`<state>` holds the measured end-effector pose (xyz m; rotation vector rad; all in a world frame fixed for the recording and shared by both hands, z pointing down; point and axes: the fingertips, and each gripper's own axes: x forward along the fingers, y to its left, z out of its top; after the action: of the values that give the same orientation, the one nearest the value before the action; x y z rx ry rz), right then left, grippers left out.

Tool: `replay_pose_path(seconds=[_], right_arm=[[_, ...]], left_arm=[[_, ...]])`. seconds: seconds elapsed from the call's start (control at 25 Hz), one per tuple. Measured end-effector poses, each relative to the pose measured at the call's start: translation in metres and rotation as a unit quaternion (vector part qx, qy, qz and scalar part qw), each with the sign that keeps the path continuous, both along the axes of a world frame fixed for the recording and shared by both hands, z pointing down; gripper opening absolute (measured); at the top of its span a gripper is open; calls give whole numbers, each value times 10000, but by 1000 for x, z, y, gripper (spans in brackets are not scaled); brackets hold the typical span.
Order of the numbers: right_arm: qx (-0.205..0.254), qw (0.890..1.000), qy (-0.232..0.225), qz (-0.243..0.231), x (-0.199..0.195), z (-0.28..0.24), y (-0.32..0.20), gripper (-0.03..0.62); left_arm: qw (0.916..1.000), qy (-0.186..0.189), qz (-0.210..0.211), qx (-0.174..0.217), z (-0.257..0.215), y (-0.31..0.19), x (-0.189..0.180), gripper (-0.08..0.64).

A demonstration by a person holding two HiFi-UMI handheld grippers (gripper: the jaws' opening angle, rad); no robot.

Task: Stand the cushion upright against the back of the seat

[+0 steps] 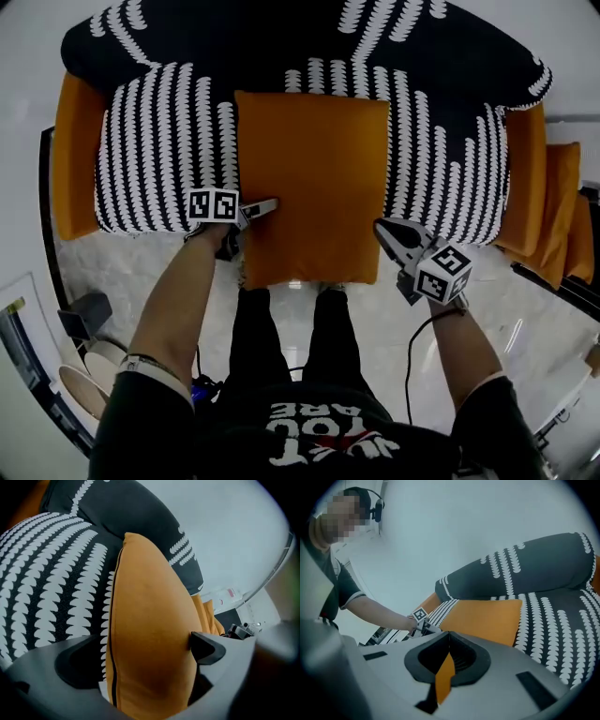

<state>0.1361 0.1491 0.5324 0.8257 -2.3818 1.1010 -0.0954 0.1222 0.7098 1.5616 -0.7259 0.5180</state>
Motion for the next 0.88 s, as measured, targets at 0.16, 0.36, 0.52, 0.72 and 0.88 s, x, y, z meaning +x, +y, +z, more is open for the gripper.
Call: replay_pose_path(seconds=[0.16, 0.36, 0.52, 0.72, 0.88], right_arm=[[-134, 9999, 21, -3, 2, 14, 7, 26], [-205, 9998, 14, -11, -9, 27, 19, 26], [-269, 9996, 3, -66, -14, 32, 28, 26], [-376, 9993, -27, 16, -2, 35, 22, 26], [-388, 9992, 0, 52, 5, 33, 13, 26]], left_arm=[[9991, 291, 121, -294, 16, 6, 13, 594], [9964, 764, 146, -343, 21, 14, 17, 587], [9950, 962, 132, -225, 18, 21, 21, 447], [9929, 1166, 212, -70, 6, 13, 37, 296], [9892, 1463, 129, 26, -7, 4, 49, 224]])
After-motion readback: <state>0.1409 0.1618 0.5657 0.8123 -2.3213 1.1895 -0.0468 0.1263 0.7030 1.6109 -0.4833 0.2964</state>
